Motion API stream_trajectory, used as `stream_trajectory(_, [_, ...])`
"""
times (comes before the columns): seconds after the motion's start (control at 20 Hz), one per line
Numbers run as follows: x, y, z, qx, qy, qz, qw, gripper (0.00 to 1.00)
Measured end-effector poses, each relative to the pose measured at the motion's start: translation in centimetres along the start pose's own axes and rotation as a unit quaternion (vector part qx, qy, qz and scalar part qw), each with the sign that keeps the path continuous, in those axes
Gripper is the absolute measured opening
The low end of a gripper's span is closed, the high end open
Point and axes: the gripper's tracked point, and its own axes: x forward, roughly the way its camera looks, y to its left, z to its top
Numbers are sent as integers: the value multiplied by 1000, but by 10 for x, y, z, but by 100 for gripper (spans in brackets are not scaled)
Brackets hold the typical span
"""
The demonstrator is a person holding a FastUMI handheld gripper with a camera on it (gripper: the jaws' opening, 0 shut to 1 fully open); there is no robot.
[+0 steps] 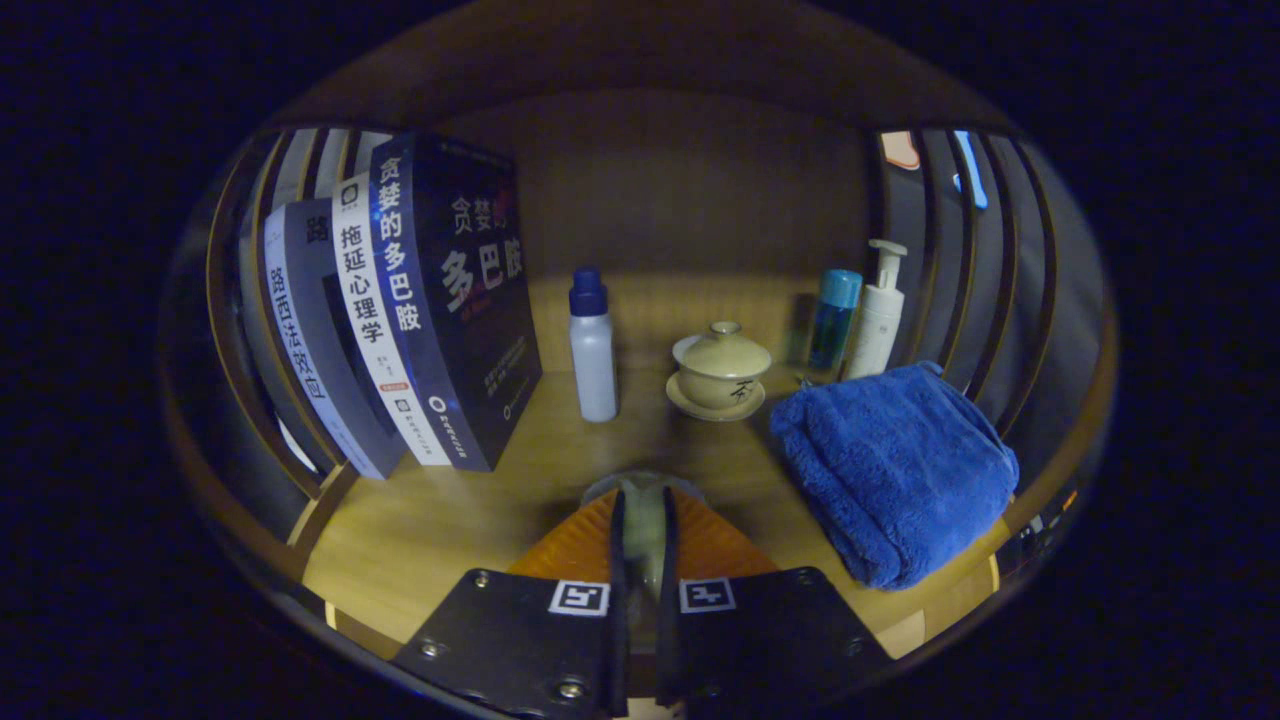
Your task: Pull open the drawer, take out the items inside it, and place them on the countertop above the cabinet.
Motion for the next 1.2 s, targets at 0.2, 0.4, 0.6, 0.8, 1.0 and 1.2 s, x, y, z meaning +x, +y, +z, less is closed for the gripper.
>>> stream_trajectory(0.2, [-3,1,3,15,-31,1,999,15])
stream_trajectory(0.4, [-10,14,-7,10,-23,23,999,43])
stream_trajectory(0.6, [-35,24,3,22,-41,48,998,68])
stream_trajectory(0.8, [-79,24,19,43,-73,65,994,92])
stream_trajectory(1.0, [-133,15,15,42,-75,49,995,100])
stream_trajectory(1.2, [-191,-13,3,8,-68,-13,998,100])
